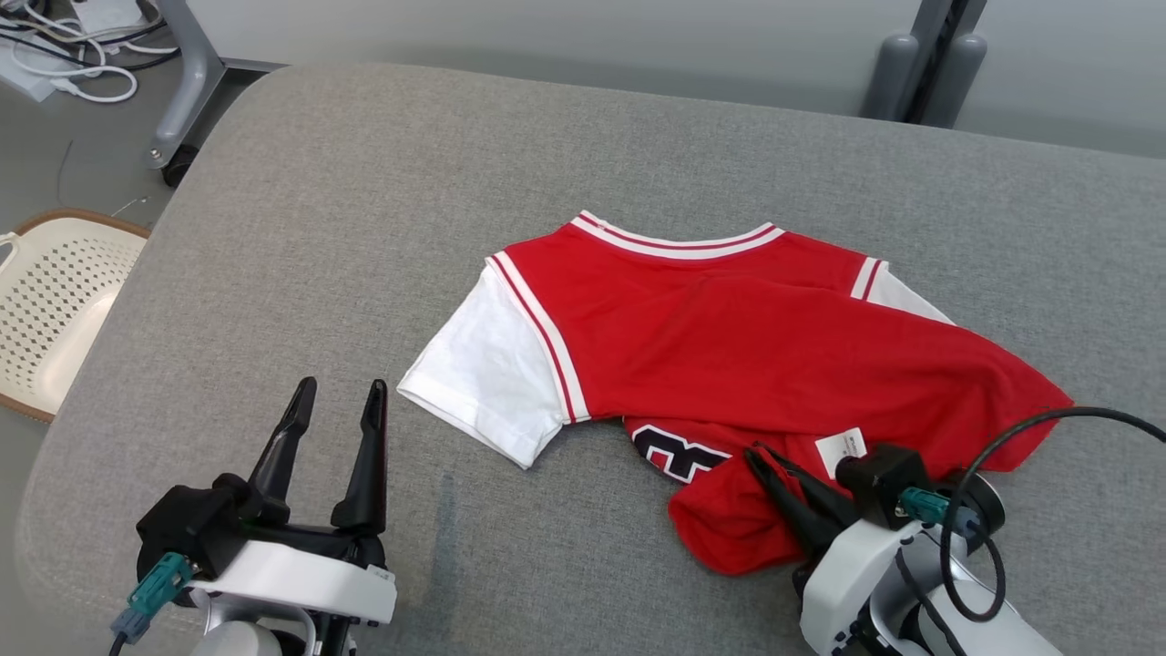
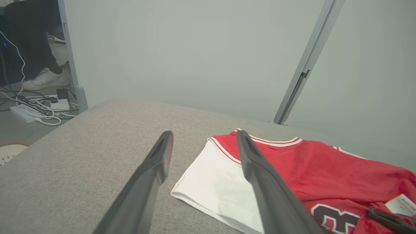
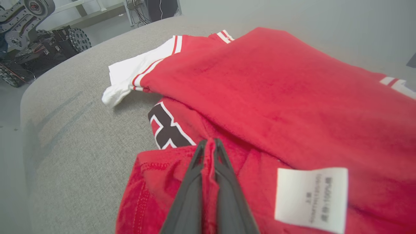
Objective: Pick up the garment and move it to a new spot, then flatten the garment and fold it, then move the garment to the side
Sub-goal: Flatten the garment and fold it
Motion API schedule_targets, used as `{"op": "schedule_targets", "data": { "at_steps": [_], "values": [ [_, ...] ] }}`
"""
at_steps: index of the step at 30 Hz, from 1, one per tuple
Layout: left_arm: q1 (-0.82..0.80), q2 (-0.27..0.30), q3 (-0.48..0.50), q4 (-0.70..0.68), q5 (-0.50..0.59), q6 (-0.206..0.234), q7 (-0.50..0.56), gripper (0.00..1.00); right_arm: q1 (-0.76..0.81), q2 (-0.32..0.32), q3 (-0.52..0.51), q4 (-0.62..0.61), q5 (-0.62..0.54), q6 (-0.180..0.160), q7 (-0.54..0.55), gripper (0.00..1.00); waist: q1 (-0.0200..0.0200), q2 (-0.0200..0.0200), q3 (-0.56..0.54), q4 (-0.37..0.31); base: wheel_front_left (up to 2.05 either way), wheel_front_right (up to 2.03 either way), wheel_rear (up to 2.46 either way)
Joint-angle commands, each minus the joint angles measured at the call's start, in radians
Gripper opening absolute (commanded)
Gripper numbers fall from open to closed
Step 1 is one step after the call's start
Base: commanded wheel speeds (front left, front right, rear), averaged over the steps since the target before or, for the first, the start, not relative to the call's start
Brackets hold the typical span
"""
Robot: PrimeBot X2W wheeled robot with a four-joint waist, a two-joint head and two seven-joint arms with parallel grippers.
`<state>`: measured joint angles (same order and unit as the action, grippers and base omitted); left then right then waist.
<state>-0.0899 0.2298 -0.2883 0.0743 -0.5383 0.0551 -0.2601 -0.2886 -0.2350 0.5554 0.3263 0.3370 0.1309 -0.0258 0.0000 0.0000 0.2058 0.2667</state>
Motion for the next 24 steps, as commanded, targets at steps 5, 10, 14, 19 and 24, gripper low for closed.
{"op": "schedule_targets", "data": {
  "at_steps": [5,10,14,19,24],
  "values": [
    [-0.017,0.000,0.016,0.007,0.016,-0.009,-0.006,1.00,-0.002,-0.014,-0.031,-0.082,-0.007,0.000,-0.042,0.00,0.0000,0.0000,-0.010,-0.031,0.00,0.00,0.00],
    [-0.007,0.002,0.031,0.005,0.022,-0.008,-0.006,1.00,-0.015,-0.026,-0.089,-0.176,-0.035,0.000,-0.066,0.00,0.0000,0.0000,-0.020,-0.063,0.00,0.00,0.00],
    [0.004,0.003,0.036,0.000,0.030,-0.006,-0.006,1.00,0.002,-0.037,-0.173,-0.252,-0.064,0.000,-0.064,0.00,0.0000,0.0000,-0.026,-0.093,0.00,0.00,0.00],
    [0.006,0.008,0.041,-0.006,0.031,-0.003,-0.006,1.00,0.064,-0.034,-0.317,-0.307,-0.084,0.000,-0.066,0.00,0.0000,0.0000,-0.031,-0.120,0.00,0.00,0.00],
    [0.012,0.012,0.042,-0.014,0.035,-0.002,-0.006,1.00,0.174,-0.001,-0.512,-0.307,-0.098,0.000,-0.071,0.00,0.0000,0.0000,-0.032,-0.146,0.00,0.00,0.00]
  ]
}}
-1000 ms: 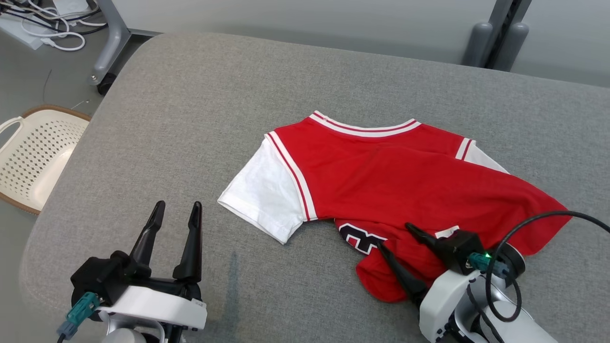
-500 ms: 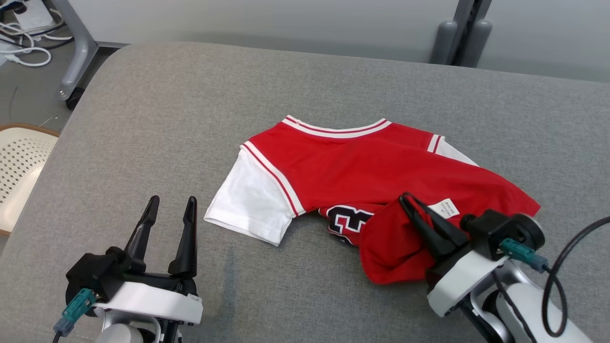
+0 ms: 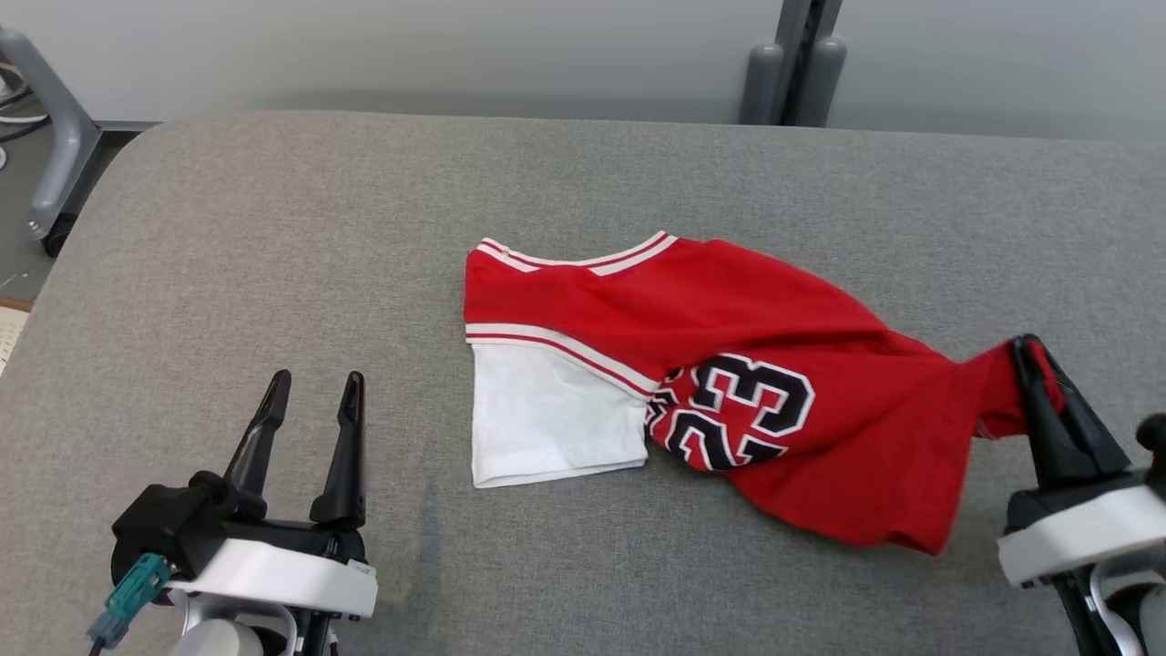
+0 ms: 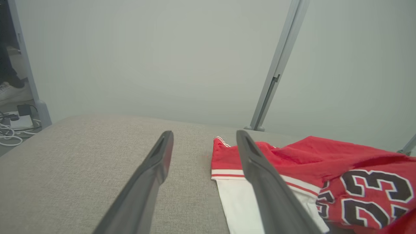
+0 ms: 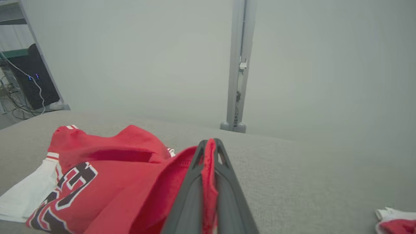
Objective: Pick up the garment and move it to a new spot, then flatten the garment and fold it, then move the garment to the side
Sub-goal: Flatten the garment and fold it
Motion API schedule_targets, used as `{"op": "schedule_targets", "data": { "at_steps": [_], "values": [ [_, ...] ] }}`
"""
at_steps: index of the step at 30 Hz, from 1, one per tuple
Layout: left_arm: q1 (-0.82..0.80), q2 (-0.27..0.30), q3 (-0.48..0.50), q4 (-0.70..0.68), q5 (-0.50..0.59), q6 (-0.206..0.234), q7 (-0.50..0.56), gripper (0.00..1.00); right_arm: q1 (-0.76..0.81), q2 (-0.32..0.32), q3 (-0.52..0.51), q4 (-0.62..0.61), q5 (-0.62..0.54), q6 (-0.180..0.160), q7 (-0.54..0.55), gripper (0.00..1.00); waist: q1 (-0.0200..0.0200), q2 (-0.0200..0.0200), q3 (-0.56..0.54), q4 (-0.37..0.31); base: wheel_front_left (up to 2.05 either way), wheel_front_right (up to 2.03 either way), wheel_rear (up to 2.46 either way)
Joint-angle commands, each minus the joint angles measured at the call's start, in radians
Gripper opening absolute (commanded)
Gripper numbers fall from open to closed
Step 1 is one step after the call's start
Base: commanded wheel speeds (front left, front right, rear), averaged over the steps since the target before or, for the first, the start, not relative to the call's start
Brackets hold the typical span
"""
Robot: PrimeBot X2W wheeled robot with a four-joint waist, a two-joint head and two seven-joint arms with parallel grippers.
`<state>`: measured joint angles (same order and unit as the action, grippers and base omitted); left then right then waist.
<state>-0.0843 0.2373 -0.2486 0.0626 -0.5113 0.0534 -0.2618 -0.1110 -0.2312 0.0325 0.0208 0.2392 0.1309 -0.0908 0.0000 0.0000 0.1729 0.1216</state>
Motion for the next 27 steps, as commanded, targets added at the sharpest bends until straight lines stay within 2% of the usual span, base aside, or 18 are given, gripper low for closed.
{"op": "schedule_targets", "data": {
  "at_steps": [1,4,8,9,10,11,15,19,27],
  "values": [
    [0.006,0.006,0.003,-0.003,0.008,0.000,-0.004,1.00,0.014,0.006,-0.015,0.007,0.004,0.000,-0.010,0.00,0.0000,0.0000,0.002,-0.006,0.00,0.00,0.00],
    [0.005,0.009,0.002,-0.004,0.006,0.000,-0.001,1.00,0.059,0.041,-0.061,0.055,0.010,0.000,-0.015,0.00,0.0000,0.0000,0.005,-0.017,0.00,0.00,0.00],
    [-0.001,0.014,0.001,-0.003,0.004,0.003,0.002,1.00,0.074,0.072,-0.049,0.163,0.034,0.000,-0.030,0.00,0.0000,0.0000,0.009,-0.032,0.00,0.00,0.00],
    [-0.002,0.015,-0.001,-0.003,0.004,0.002,0.003,1.00,0.071,0.074,-0.043,0.192,0.033,0.000,-0.038,0.17,0.0000,0.0000,0.009,-0.034,0.00,0.00,0.00],
    [-0.004,0.016,-0.002,-0.003,0.003,0.002,0.004,1.00,0.062,0.082,-0.038,0.214,0.043,0.000,-0.051,0.47,0.0000,0.0000,0.009,-0.036,0.00,0.00,0.00],
    [-0.004,0.017,-0.002,-0.002,0.003,0.004,0.004,1.00,0.054,0.086,-0.034,0.235,0.047,0.000,-0.062,1.00,0.0000,0.0000,0.007,-0.039,0.00,0.00,0.00],
    [0.010,0.021,-0.002,-0.001,0.005,0.010,0.005,1.00,0.050,0.097,-0.049,0.274,0.052,0.000,-0.105,1.00,0.0000,0.0000,-0.005,-0.053,0.00,0.00,0.00],
    [0.023,0.027,0.000,-0.008,0.005,0.019,0.009,1.00,0.063,0.108,-0.088,0.252,0.035,0.000,-0.129,1.00,0.0000,0.0000,-0.021,-0.069,0.00,0.00,0.00],
    [0.064,0.044,0.012,-0.030,0.006,0.040,0.013,1.00,0.088,0.136,-0.109,0.077,-0.022,0.000,-0.101,1.00,0.0000,0.0000,-0.058,-0.107,0.00,0.00,0.00]
  ]
}}
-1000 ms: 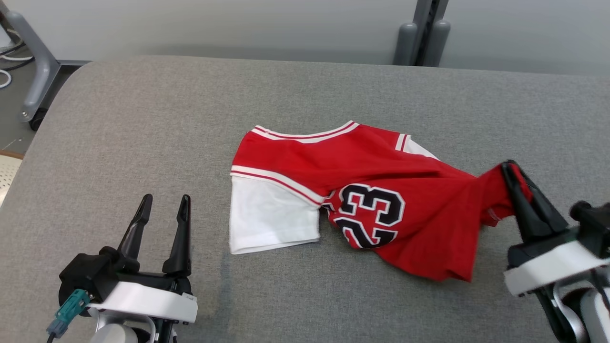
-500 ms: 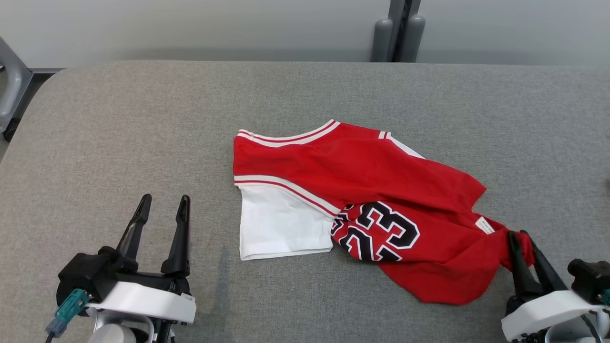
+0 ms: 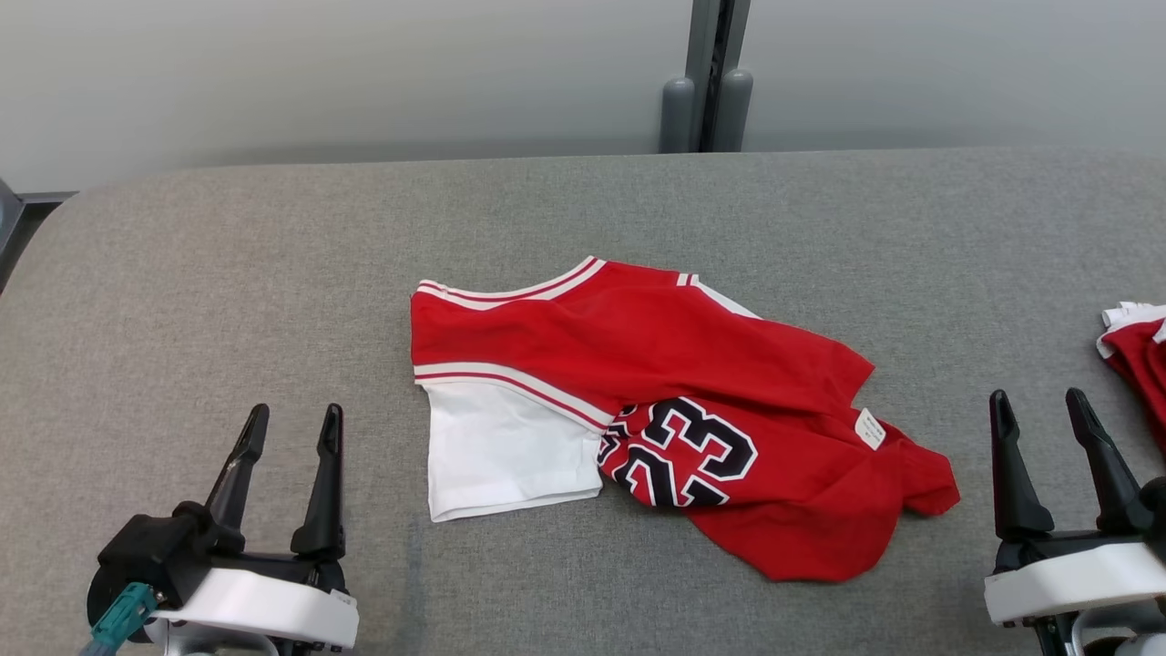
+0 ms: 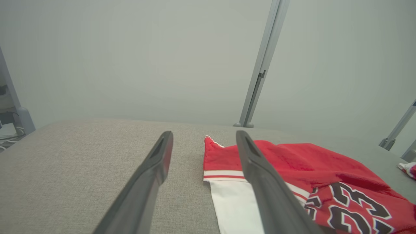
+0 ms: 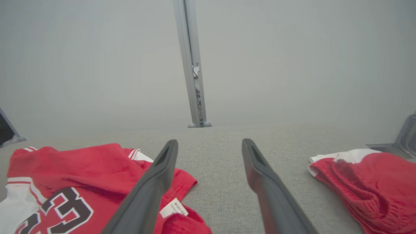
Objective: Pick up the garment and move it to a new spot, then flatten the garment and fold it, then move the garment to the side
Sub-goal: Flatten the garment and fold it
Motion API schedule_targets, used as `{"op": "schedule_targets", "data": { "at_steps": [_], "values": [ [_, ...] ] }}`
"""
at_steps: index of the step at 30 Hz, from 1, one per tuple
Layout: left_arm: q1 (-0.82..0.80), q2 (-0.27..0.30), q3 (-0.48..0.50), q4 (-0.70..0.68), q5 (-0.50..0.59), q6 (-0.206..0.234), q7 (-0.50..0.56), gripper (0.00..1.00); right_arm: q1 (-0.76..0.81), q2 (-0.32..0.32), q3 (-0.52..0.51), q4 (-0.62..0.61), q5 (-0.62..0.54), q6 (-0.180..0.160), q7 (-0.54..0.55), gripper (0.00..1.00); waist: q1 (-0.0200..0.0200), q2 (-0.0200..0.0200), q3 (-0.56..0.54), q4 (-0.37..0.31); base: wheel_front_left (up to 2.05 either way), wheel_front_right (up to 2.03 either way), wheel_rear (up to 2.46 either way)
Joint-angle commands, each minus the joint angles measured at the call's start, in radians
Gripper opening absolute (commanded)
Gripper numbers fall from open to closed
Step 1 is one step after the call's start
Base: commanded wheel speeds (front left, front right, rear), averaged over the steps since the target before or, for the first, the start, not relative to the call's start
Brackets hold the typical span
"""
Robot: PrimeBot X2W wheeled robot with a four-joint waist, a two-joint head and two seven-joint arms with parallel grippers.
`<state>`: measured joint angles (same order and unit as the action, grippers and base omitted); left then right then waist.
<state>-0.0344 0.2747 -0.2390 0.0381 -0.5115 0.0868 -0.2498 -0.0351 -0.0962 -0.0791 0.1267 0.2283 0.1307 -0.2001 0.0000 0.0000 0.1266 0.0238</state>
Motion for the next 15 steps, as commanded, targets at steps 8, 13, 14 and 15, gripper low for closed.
{"op": "schedule_targets", "data": {
  "at_steps": [8,13,14,15],
  "values": [
    [0.055,0.020,-0.006,-0.021,-0.005,0.013,0.020,1.00,0.115,0.027,0.018,-0.215,-0.051,0.000,0.089,1.00,0.0000,0.0000,-0.050,-0.027,0.00,0.00,0.00],
    [0.069,0.024,-0.009,-0.031,-0.008,0.019,0.033,1.00,0.161,0.037,0.019,-0.259,-0.048,0.000,0.110,1.00,0.0000,0.0000,-0.060,-0.034,0.00,0.00,0.00],
    [0.071,0.026,-0.009,-0.035,-0.009,0.020,0.034,1.00,0.167,0.039,0.019,-0.266,-0.048,0.000,0.113,1.00,0.0000,0.0000,-0.061,-0.036,0.00,0.00,0.00],
    [0.074,0.028,-0.010,-0.039,-0.009,0.020,0.037,1.00,0.173,0.040,0.018,-0.269,-0.048,0.000,0.117,1.00,0.0000,0.0000,-0.061,-0.038,0.00,0.00,0.00]
  ]
}}
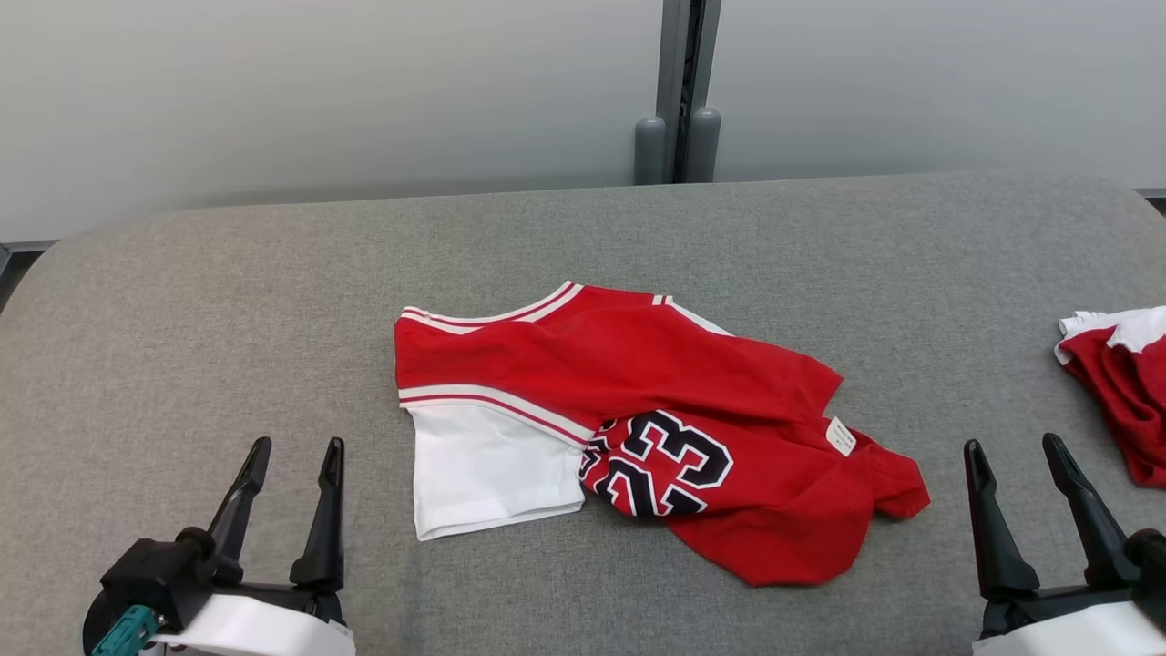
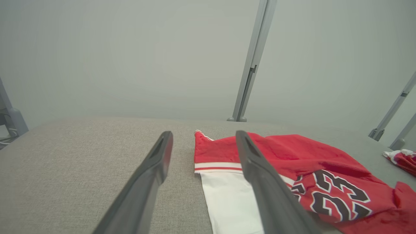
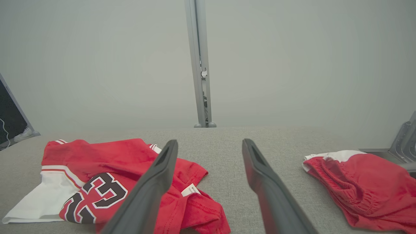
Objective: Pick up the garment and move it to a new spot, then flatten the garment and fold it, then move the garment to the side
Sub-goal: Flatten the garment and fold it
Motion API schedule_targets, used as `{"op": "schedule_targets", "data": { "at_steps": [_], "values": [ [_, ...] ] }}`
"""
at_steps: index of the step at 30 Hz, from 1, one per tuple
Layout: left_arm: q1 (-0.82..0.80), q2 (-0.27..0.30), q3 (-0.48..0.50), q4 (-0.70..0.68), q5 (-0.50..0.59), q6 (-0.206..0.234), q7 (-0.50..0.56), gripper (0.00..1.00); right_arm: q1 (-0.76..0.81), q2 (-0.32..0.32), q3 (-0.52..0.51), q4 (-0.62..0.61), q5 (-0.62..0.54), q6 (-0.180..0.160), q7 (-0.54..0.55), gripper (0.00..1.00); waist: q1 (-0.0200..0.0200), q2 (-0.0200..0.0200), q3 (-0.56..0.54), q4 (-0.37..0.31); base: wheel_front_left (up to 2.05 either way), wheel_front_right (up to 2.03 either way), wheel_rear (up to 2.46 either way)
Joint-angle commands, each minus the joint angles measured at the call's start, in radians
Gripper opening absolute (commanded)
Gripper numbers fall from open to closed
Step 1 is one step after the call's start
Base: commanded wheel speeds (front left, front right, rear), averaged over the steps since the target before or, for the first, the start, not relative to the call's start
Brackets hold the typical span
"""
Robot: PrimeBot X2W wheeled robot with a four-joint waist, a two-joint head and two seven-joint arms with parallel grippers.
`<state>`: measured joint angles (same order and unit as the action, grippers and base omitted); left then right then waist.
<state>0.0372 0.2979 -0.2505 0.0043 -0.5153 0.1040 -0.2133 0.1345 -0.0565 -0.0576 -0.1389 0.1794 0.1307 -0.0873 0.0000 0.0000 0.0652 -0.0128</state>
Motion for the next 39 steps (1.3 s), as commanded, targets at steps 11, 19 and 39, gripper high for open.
{"op": "schedule_targets", "data": {
  "at_steps": [11,19,39],
  "values": [
    [0.009,0.013,-0.010,-0.025,-0.002,0.014,0.019,1.00,0.002,0.004,-0.009,-0.016,-0.001,0.000,0.009,1.00,0.0000,0.0000,0.007,-0.009,0.00,0.00,0.00],
    [-0.120,0.015,-0.068,0.003,0.000,-0.019,0.124,1.00,-0.027,0.003,0.010,-0.030,0.008,0.000,0.014,1.00,0.0000,0.0000,0.050,-0.012,0.00,0.00,0.00],
    [-0.293,-0.037,-0.137,0.486,-0.113,-0.049,0.435,1.00,-0.076,0.003,0.077,0.027,0.041,0.000,-0.018,1.00,0.0000,0.0000,0.131,-0.107,0.00,0.00,0.00]
  ]
}}
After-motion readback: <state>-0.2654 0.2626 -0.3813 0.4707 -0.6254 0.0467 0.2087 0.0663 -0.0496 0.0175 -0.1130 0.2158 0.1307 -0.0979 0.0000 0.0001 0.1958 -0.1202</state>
